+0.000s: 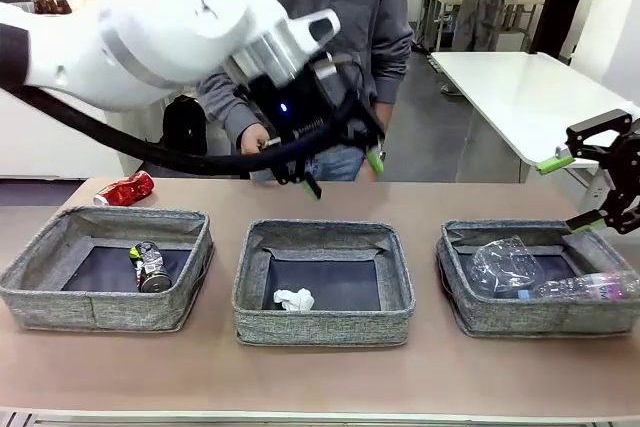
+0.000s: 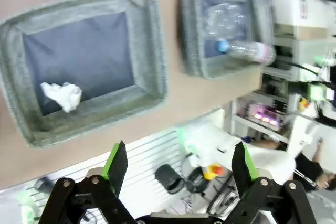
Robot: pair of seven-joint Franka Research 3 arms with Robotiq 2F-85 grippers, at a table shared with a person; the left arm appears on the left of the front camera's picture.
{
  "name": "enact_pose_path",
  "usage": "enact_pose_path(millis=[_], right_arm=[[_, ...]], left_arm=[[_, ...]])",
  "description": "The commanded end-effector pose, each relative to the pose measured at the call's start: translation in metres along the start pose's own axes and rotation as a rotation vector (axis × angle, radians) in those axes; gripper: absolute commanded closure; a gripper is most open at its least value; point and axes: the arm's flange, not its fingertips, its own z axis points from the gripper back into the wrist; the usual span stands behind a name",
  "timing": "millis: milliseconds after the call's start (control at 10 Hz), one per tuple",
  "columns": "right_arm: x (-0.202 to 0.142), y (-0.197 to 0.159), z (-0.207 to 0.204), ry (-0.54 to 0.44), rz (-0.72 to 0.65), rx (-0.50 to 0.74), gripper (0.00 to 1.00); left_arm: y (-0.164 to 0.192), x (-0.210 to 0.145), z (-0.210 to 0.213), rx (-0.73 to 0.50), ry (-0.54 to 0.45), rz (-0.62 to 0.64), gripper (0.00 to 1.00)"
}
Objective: Sort the waste into the appropriate baskets.
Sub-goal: Place the picked waste into the Fabric basket indicated by the person.
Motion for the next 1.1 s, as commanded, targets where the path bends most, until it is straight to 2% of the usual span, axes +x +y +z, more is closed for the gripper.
enact_pose_path(millis=[0, 100, 200, 300, 400, 600, 700, 800, 900, 1000], right_arm=[[0.003, 0.002, 0.000, -0.002, 0.006, 0.004, 0.00], [0.003, 0.002, 0.000, -0.002, 0.006, 0.004, 0.00], [0.003, 0.002, 0.000, -0.002, 0.006, 0.004, 0.00], [0.003, 0.002, 0.000, -0.002, 0.006, 0.004, 0.00], [0.003, 0.002, 0.000, -0.002, 0.006, 0.004, 0.00], [0.003, 0.002, 0.000, -0.002, 0.006, 0.004, 0.00], [0.003, 0.002, 0.000, -0.002, 0.006, 0.004, 0.00], [0.003, 0.002, 0.000, -0.002, 0.006, 0.004, 0.00], [0.003, 0.002, 0.000, -0.002, 0.006, 0.004, 0.00], [0.003, 0.002, 0.000, -0.002, 0.006, 0.004, 0.00]], left_arm=[[0.044, -0.016, 0.039, -0.210, 0.001, 0.006, 0.00], [0.063, -0.021, 0.060, -0.357, -0.045, 0.001, 0.00], [0.085, -0.029, 0.077, -0.416, -0.087, 0.038, 0.00], [0.110, -0.038, 0.091, -0.527, -0.090, 0.055, 0.00], [0.145, -0.050, 0.103, -0.709, -0.048, 0.042, 0.00], [0.198, -0.076, 0.109, -0.957, -0.117, 0.049, 0.00], [0.223, -0.088, 0.109, -1.016, -0.143, 0.078, 0.00], [0.236, -0.095, 0.101, -1.029, -0.096, 0.106, 0.00], [0.240, -0.096, 0.089, -0.988, 0.025, 0.172, 0.00], [0.230, -0.090, 0.077, -0.847, 0.167, 0.229, 0.00]])
